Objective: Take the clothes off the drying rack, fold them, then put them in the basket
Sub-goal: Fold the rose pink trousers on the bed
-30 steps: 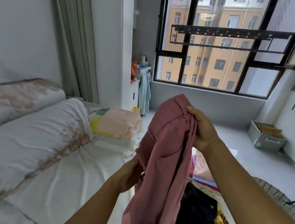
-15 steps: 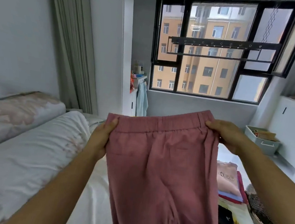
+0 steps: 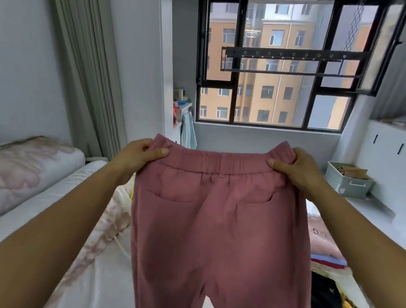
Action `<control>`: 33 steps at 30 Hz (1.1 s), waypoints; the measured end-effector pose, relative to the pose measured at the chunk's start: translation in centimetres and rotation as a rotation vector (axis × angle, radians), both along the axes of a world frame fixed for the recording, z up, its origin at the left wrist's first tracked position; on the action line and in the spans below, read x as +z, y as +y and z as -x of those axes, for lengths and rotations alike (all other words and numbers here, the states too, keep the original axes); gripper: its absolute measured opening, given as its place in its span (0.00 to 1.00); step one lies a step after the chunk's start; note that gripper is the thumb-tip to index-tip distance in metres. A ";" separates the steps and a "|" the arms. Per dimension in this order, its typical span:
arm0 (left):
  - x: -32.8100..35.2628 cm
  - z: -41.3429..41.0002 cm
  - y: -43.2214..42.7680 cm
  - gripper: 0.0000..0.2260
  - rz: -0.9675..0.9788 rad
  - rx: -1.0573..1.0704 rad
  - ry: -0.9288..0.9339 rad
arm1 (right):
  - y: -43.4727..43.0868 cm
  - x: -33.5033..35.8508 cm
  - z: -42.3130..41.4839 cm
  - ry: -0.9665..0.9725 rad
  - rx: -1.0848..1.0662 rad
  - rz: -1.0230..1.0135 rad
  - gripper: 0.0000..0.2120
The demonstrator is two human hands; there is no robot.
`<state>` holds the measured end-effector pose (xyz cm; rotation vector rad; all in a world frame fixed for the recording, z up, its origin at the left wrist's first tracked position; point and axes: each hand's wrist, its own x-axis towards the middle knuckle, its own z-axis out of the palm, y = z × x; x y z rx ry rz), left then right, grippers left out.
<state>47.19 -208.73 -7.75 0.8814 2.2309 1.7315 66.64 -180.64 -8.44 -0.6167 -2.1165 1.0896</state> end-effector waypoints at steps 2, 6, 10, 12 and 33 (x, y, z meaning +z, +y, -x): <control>1.1 1.2 -1.2 0.14 -0.011 -0.019 0.008 | -0.8 1.2 0.7 0.104 0.008 0.020 0.14; 1.7 2.8 -2.0 0.11 -0.048 0.093 0.090 | -2.8 3.2 2.8 0.139 0.060 0.016 0.14; 1.6 4.4 -1.9 0.13 -0.014 0.233 0.171 | -3.6 3.5 4.8 0.049 0.023 0.035 0.17; 1.9 4.9 -1.6 0.12 0.031 0.313 0.226 | -3.9 3.8 5.7 0.049 -0.007 0.058 0.17; 3.4 -3.2 8.5 0.20 -0.155 -0.024 0.416 | -9.2 7.7 11.0 0.201 0.448 0.484 0.12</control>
